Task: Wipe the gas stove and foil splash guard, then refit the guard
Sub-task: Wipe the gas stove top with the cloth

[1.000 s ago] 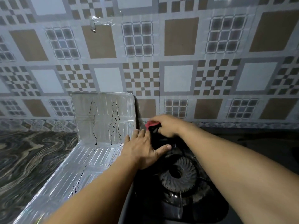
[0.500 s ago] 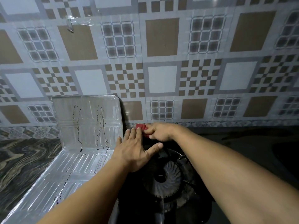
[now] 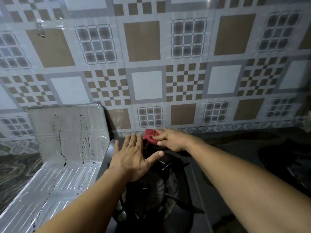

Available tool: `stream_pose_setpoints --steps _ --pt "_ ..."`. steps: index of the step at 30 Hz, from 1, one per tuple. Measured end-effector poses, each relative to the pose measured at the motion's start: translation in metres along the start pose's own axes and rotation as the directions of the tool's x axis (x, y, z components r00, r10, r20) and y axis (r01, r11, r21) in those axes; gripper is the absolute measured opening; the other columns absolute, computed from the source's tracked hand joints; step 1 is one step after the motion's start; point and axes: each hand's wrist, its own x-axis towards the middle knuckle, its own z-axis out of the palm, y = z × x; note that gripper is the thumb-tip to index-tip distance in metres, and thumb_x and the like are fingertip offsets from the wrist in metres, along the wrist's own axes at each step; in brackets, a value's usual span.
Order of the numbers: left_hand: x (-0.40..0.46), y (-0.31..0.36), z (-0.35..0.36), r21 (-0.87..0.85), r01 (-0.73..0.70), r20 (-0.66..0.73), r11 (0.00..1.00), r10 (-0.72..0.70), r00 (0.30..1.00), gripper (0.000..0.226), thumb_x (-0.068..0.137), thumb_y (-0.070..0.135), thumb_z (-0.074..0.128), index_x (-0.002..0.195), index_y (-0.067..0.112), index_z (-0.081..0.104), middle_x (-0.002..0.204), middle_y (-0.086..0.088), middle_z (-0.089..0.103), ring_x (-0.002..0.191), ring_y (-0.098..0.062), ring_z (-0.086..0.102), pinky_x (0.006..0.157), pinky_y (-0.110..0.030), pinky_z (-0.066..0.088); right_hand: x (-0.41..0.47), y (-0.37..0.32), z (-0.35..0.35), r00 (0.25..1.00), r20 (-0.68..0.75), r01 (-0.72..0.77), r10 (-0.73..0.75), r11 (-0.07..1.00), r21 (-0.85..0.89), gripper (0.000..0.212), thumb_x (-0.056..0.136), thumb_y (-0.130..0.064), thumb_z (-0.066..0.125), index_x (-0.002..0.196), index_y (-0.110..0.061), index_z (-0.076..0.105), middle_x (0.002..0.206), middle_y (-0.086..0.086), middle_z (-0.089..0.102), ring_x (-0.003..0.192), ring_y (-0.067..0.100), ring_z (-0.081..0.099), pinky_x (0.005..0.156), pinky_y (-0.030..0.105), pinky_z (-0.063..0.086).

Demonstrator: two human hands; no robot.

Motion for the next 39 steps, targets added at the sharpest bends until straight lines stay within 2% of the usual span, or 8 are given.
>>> stream_pose_setpoints --steps 2,8,14,18,28,31,35,39 --pt "0.004 0.014 0.0 -0.009 -0.023 0.002 1.0 0.023 1.0 0.123 0.065 0.096 0.001 0.157 0.014 -0.001 0.166 -0.006 -0.002 0.152 -0.019 -0.008 0.122 -0.052 -0.005 -0.01 0.007 0.0 1.0 -0.002 -0.001 0.001 0.999 -0.045 0.043 0.101 -0.031 0.047 0.142 -0.038 0.042 0.161 -0.012 0.014 0.15 0.018 -0.001 0.119 0.048 -0.008" --pt "0.011 0.049 0.004 -0.002 -0.081 0.011 0.997 0.081 0.997 0.124 0.063 0.097 -0.001 0.157 0.016 -0.002 0.166 -0.005 -0.002 0.152 -0.018 -0.008 0.122 -0.054 -0.003 -0.036 0.025 -0.007 1.0 -0.001 -0.015 0.015 0.986 -0.166 0.047 0.103 -0.027 0.038 0.149 -0.034 0.03 0.164 -0.005 0.006 0.15 0.019 -0.003 0.118 0.048 -0.007" --pt "0.017 0.089 0.004 0.028 -0.127 0.029 0.992 0.126 0.992 0.122 0.065 0.095 0.001 0.157 0.016 0.0 0.166 -0.005 -0.002 0.152 -0.019 -0.008 0.122 -0.053 -0.006 -0.066 0.055 -0.019 0.991 -0.028 -0.137 0.134 0.968 -0.208 0.052 0.105 -0.027 0.033 0.153 -0.035 0.016 0.164 0.0 -0.002 0.15 0.023 -0.009 0.117 0.051 -0.007" --pt "0.023 0.115 0.007 0.044 -0.164 0.036 0.985 0.162 0.986 0.121 0.065 0.096 0.001 0.157 0.016 0.001 0.166 -0.007 -0.002 0.152 -0.02 -0.008 0.121 -0.053 -0.007 -0.085 0.077 -0.032 0.976 -0.042 -0.218 0.215 0.943 -0.25 0.059 0.103 -0.023 0.037 0.154 -0.031 0.009 0.164 0.004 -0.006 0.149 0.027 -0.01 0.116 0.053 -0.006" --pt "0.035 0.173 0.017 0.036 -0.231 0.058 0.972 0.228 0.972 0.115 0.07 0.093 0.006 0.156 0.017 0.0 0.165 -0.008 -0.004 0.152 -0.023 -0.009 0.122 -0.052 -0.005 -0.115 0.122 -0.06 0.906 -0.112 -0.423 0.409 0.883 -0.201 0.056 0.105 -0.022 0.032 0.155 -0.028 0.006 0.164 0.008 -0.003 0.149 0.031 -0.007 0.117 0.054 -0.003" --pt "0.042 0.188 0.02 0.014 -0.23 0.056 0.973 0.229 0.972 0.113 0.072 0.093 0.008 0.156 0.019 0.006 0.166 -0.008 0.002 0.152 -0.025 -0.001 0.122 -0.05 0.004 -0.12 0.136 -0.068 0.89 -0.12 -0.455 0.439 0.868 -0.201 0.057 0.104 -0.023 0.032 0.155 -0.025 0.007 0.164 0.01 0.0 0.149 0.033 -0.003 0.118 0.055 0.0" --pt "0.05 0.207 0.022 0.007 -0.238 0.036 0.971 0.238 0.971 0.107 0.072 0.094 0.013 0.15 0.023 0.028 0.16 -0.008 0.024 0.146 -0.029 0.026 0.114 -0.047 0.03 -0.121 0.157 -0.08 0.865 -0.108 -0.502 0.491 0.838 -0.214 0.063 0.102 -0.019 0.041 0.155 -0.023 0.008 0.163 0.013 0.006 0.148 0.036 0.004 0.118 0.056 0.009" --pt "0.059 0.223 0.024 0.033 -0.227 0.046 0.973 0.225 0.973 0.104 0.071 0.094 0.014 0.144 0.023 0.037 0.151 -0.006 0.037 0.138 -0.027 0.037 0.106 -0.046 0.04 -0.119 0.179 -0.095 0.804 -0.062 -0.589 0.592 0.776 -0.224 0.065 0.1 -0.017 0.047 0.154 -0.02 0.012 0.16 0.02 0.01 0.145 0.043 0.013 0.116 0.057 0.021"
